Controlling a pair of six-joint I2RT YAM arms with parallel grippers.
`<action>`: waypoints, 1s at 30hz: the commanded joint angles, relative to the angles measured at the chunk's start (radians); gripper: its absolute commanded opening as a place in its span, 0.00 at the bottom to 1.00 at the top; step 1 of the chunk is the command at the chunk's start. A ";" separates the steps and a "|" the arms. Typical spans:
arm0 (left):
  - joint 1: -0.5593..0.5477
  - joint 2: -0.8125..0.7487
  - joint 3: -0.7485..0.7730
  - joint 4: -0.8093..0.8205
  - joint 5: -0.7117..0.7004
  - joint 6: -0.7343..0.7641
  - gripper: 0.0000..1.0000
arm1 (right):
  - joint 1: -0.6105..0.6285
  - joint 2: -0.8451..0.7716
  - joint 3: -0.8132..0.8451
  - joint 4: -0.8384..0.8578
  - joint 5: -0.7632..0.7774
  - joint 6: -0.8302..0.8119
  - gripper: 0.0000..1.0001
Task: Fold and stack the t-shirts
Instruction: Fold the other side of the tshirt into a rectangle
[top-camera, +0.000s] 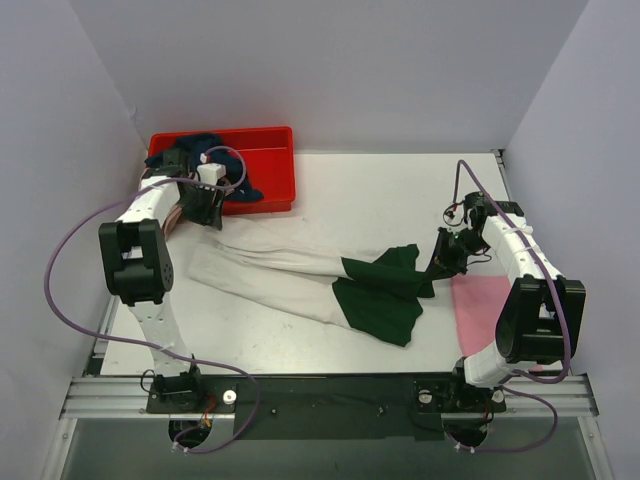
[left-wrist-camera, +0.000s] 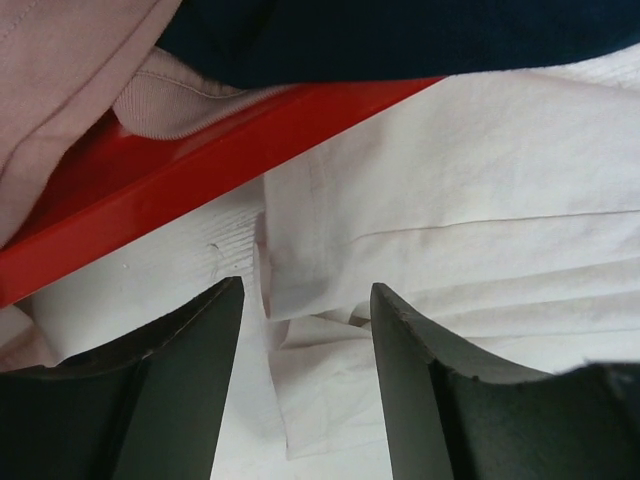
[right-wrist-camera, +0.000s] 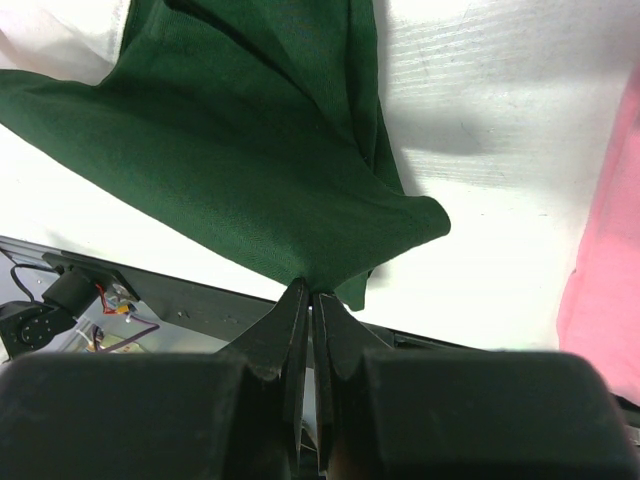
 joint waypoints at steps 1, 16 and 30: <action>0.012 0.045 0.054 -0.015 -0.010 -0.008 0.65 | -0.007 -0.014 -0.005 -0.034 -0.001 -0.013 0.00; 0.016 0.033 0.072 -0.058 0.076 0.026 0.00 | -0.009 -0.023 -0.005 -0.036 0.008 -0.012 0.00; 0.041 -0.046 0.190 0.019 0.194 -0.058 0.00 | -0.016 0.019 0.147 -0.066 0.024 -0.033 0.00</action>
